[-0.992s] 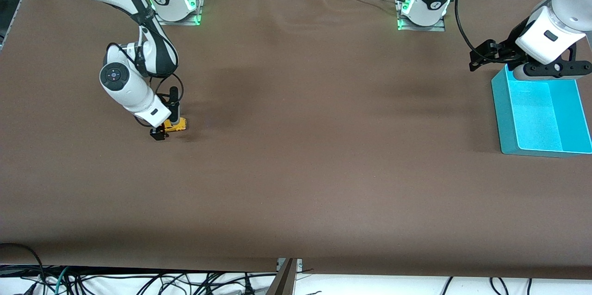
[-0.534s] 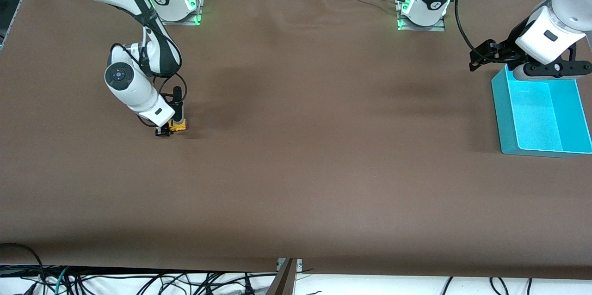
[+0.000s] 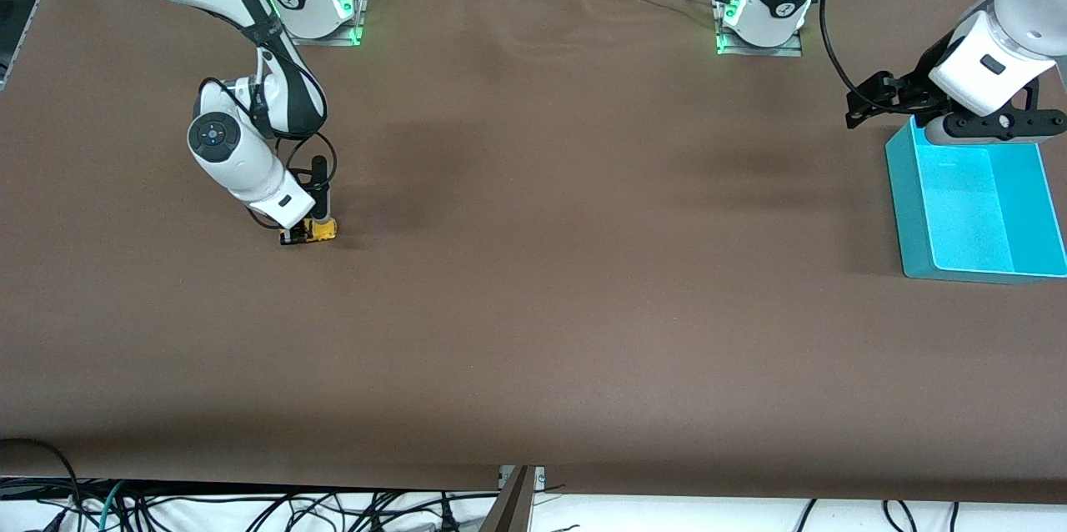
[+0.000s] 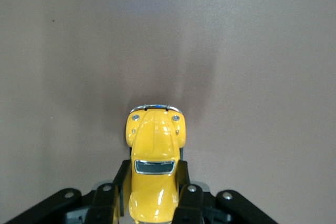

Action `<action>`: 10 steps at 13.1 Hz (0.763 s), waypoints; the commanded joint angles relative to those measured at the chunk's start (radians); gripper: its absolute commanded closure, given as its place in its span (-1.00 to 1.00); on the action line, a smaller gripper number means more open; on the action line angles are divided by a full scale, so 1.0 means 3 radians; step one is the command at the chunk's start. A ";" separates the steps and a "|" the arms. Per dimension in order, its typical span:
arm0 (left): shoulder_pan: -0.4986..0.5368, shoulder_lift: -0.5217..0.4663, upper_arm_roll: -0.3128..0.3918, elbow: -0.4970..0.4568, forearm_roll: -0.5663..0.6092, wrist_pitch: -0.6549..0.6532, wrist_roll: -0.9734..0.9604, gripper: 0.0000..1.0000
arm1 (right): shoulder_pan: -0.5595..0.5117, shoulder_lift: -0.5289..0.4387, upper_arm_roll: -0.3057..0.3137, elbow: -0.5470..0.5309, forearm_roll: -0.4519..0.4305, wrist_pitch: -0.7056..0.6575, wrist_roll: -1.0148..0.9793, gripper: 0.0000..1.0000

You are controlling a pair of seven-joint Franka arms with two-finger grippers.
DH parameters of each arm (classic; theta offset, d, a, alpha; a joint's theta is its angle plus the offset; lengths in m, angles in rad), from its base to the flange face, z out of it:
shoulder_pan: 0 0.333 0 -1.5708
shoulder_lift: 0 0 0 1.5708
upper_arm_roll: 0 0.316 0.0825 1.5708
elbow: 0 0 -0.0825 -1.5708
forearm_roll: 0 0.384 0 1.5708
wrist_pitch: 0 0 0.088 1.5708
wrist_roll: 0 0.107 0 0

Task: Wind and store yellow beetle car
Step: 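Press the car down and drag it backward with the right gripper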

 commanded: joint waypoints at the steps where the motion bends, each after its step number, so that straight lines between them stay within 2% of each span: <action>1: 0.0000 0.0060 -0.0011 0.0120 0.0032 -0.0076 0.0025 -1.00 | -0.0081 0.0037 0.0007 -0.0057 0.0064 0.0114 -0.0026 0.94; 5: 0.0000 0.0060 -0.0011 0.0120 0.0032 -0.0081 0.0020 -1.00 | -0.0280 0.0062 0.0007 -0.0052 0.0064 0.0134 -0.0163 0.92; 10: -0.0010 0.0060 -0.0026 0.0120 0.0027 -0.0081 -0.0011 -1.00 | -0.0755 0.0159 0.0007 -0.0052 0.0059 0.0313 -0.0624 0.90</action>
